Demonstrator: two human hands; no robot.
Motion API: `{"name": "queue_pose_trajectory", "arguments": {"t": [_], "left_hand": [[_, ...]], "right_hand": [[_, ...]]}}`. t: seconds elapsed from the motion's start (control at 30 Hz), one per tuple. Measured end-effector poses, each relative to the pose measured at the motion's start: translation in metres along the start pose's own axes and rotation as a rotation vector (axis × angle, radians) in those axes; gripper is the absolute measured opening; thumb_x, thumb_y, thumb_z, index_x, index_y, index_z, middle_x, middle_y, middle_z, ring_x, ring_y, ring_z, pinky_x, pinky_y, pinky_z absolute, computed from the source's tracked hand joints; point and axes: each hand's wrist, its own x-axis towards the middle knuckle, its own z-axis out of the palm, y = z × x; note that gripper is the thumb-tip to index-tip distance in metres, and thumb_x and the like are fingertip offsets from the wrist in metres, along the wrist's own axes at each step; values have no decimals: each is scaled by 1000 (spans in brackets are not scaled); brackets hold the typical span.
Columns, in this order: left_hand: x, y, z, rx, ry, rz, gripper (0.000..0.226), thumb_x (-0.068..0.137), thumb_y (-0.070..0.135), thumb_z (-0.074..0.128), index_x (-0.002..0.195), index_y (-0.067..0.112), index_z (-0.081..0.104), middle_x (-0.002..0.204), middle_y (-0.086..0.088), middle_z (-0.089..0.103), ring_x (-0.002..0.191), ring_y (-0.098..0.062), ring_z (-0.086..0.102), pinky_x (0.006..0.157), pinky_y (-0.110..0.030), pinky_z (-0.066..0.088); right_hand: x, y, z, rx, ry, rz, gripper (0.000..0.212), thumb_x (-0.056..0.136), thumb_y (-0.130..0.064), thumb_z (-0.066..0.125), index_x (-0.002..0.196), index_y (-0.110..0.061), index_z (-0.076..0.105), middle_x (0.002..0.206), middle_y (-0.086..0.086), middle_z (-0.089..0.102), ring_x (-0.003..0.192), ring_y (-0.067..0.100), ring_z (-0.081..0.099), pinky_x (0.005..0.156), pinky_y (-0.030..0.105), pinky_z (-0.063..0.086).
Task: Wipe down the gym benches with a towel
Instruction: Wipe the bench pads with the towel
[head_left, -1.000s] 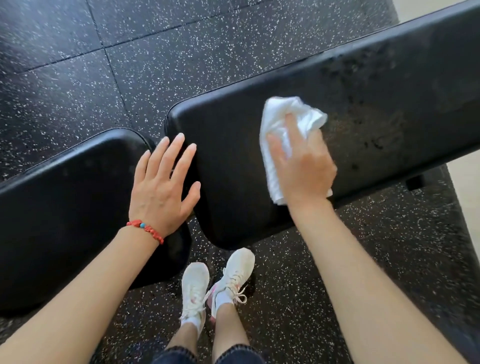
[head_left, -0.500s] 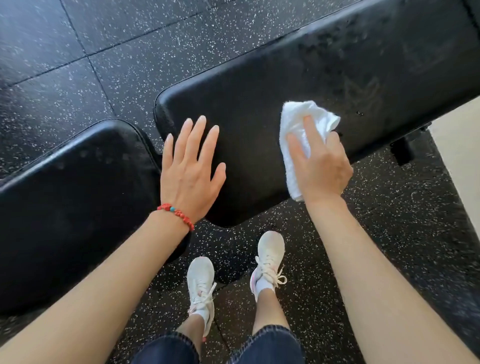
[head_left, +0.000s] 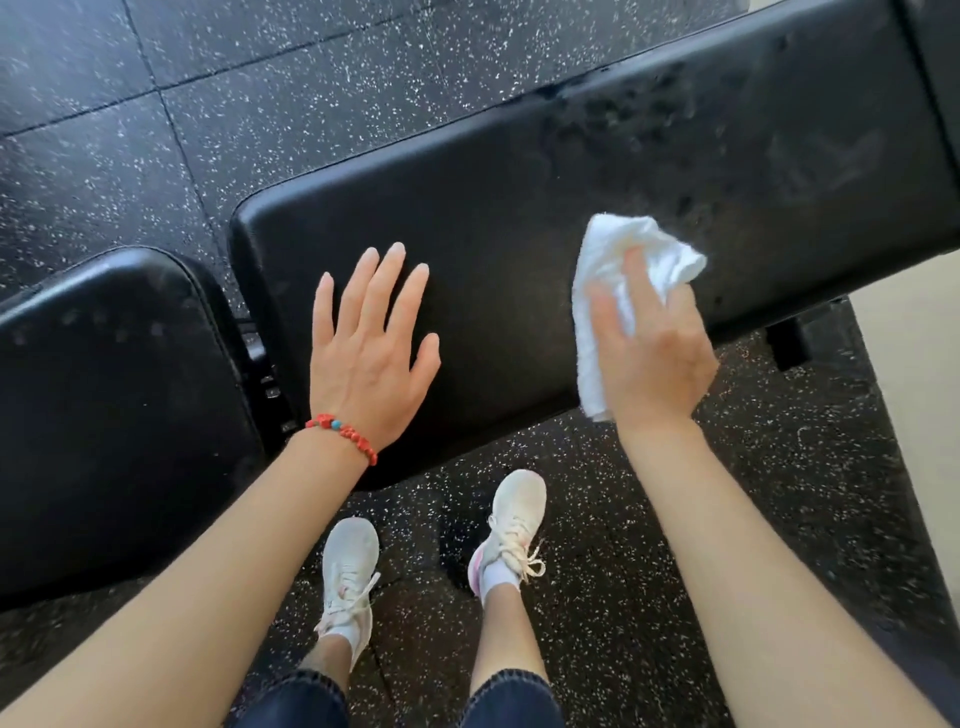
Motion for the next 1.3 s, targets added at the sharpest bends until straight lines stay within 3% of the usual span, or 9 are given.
{"name": "queue_pose_trajectory", "arguments": {"t": [0.17, 0.23, 0.37, 0.5, 0.77, 0.93, 1.03, 1.2, 1.3], "left_hand": [[11, 28, 1, -49, 96, -130, 49, 88, 28, 42, 133, 7, 45, 143, -16, 41, 134, -33, 33, 110, -53, 16], [26, 45, 4, -51, 109, -135, 50, 88, 27, 42, 133, 7, 45, 143, -16, 41, 133, -34, 33, 109, -53, 17], [53, 58, 9, -24, 76, -215, 52, 89, 30, 40, 135, 8, 44, 144, -15, 40, 134, -34, 33, 109, -56, 17], [54, 56, 14, 19, 93, -217, 51, 89, 29, 42, 135, 8, 44, 143, -15, 41, 134, -33, 34, 110, -54, 18], [55, 54, 17, 58, 116, -199, 51, 89, 29, 43, 135, 8, 44, 142, -16, 42, 133, -32, 33, 109, -56, 21], [56, 54, 17, 68, 110, -210, 51, 88, 29, 42, 134, 8, 44, 142, -16, 42, 133, -31, 30, 109, -55, 21], [55, 55, 18, 61, 111, -207, 50, 88, 29, 42, 134, 7, 44, 141, -17, 43, 133, -31, 30, 109, -56, 21], [58, 59, 13, 57, 109, -207, 50, 87, 25, 45, 133, 6, 43, 141, -19, 42, 133, -33, 31, 109, -57, 19], [70, 70, 9, 31, 111, -177, 51, 87, 25, 45, 134, 7, 41, 142, -18, 42, 133, -32, 31, 110, -55, 19]], "right_hand": [[-6, -20, 8, -17, 15, -468, 39, 87, -47, 50, 104, -19, 71, 60, 4, 55, 47, 16, 50, 40, 25, 39], [11, -5, 11, -23, 33, -565, 39, 88, -50, 50, 104, -21, 70, 59, 3, 54, 47, 16, 49, 40, 26, 39], [66, 28, 17, -64, 76, -350, 37, 83, -49, 52, 101, -23, 71, 60, 7, 54, 47, 21, 53, 38, 22, 40], [69, 17, 22, -35, 27, -220, 37, 83, -44, 53, 104, -19, 71, 64, 9, 57, 51, 22, 55, 40, 23, 41], [98, -20, 35, -10, -10, -543, 39, 83, -52, 55, 103, -23, 71, 62, 4, 59, 50, 17, 54, 40, 24, 42], [149, 0, 38, 12, -40, -241, 35, 79, -42, 67, 106, -19, 70, 67, 15, 60, 54, 28, 58, 42, 27, 43], [140, -19, 40, 28, -65, -151, 34, 83, -39, 63, 108, -17, 69, 71, 15, 61, 56, 27, 58, 43, 29, 46], [119, -58, 46, -9, -112, -496, 41, 86, -50, 48, 106, -22, 70, 68, 5, 64, 52, 17, 55, 41, 26, 41], [147, -29, 44, -73, -90, -515, 34, 84, -50, 52, 102, -27, 71, 64, 6, 62, 49, 20, 55, 39, 25, 40]]}}
